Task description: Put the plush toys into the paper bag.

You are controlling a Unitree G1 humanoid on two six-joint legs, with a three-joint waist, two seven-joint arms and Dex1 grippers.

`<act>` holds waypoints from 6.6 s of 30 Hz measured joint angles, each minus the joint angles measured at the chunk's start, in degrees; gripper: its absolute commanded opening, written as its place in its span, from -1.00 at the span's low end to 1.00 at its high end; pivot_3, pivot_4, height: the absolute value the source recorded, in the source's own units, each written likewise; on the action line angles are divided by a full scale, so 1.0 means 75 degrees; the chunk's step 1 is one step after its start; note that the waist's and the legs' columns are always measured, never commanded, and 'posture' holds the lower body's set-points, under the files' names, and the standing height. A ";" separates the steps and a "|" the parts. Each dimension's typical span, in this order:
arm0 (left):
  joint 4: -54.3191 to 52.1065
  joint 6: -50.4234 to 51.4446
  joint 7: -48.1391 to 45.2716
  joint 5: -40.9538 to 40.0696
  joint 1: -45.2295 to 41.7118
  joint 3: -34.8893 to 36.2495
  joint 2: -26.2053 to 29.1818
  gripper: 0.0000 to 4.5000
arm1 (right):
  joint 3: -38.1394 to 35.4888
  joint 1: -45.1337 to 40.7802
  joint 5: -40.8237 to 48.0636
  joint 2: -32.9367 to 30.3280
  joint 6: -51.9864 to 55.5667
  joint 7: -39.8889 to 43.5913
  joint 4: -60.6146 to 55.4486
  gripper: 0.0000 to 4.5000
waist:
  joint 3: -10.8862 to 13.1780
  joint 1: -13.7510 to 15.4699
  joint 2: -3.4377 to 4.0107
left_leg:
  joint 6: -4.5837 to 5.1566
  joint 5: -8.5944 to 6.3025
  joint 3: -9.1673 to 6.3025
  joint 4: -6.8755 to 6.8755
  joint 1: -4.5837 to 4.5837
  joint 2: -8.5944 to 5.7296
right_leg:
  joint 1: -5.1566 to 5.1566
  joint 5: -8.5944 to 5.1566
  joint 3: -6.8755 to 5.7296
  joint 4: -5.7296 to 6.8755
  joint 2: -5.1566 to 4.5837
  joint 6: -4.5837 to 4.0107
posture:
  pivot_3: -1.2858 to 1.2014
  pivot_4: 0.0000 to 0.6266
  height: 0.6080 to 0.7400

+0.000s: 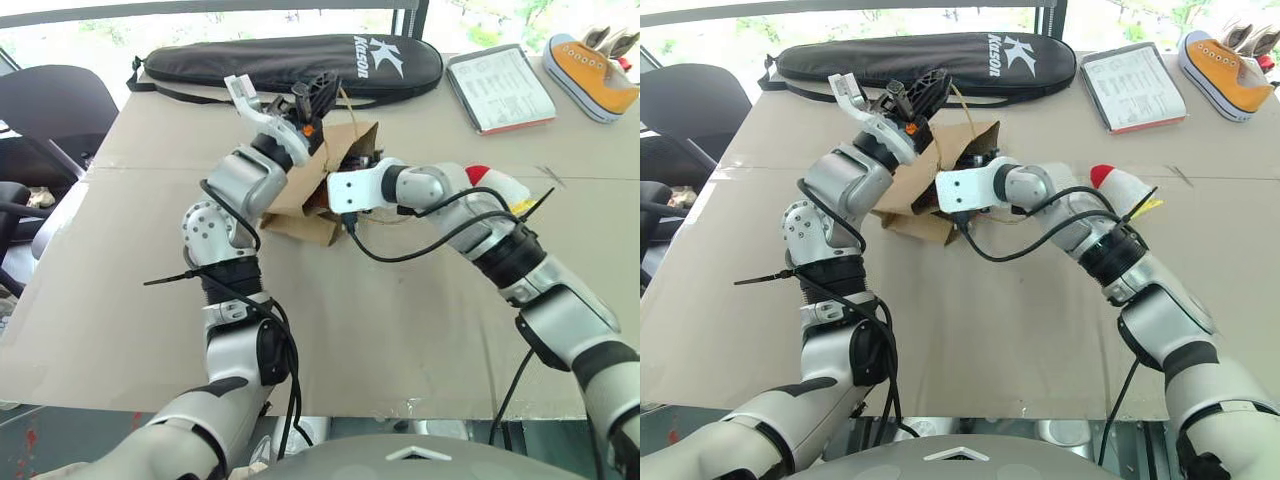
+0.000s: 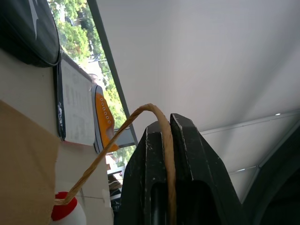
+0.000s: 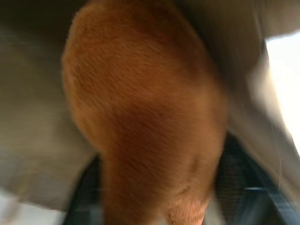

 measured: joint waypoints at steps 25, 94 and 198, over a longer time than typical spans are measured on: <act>0.1176 -0.0535 -0.1202 0.0293 -0.1664 0.0309 0.0551 -1.00 | -0.6462 0.3680 0.3048 -0.1736 0.7762 0.0682 -0.7489 0.77 | 0.0002 0.0198 -0.0004 | 0.0002 -0.0001 -0.0005 -0.0004 -0.0013 -0.0016 | 0.0000 -0.0001 -0.0009 -0.0010 -0.0008 0.0000 | 0.03 -0.52 1.00; -0.0377 0.1541 -0.2964 -0.0590 0.0153 -0.1202 0.1246 -1.00 | -0.1166 -0.0090 0.1955 0.0993 -0.0446 0.2723 0.1167 -0.21 | 0.0001 -0.0061 -0.0031 | -0.0006 0.0006 0.0004 -0.0002 0.0007 0.0005 | -0.0005 -0.0001 0.0001 0.0012 0.0001 -0.0001 | 0.03 -0.52 1.00; -0.0621 0.0837 -0.9484 0.6546 -0.0341 -0.2664 0.3651 -1.00 | -0.4823 0.3216 0.6691 0.1338 0.5969 -0.2251 -0.1940 -0.97 | 0.0017 -0.0066 -0.0005 | 0.0007 0.0007 0.0039 -0.0018 -0.0001 0.0014 | -0.0027 -0.0002 0.0032 0.0020 0.0027 -0.0002 | 0.03 -0.52 1.00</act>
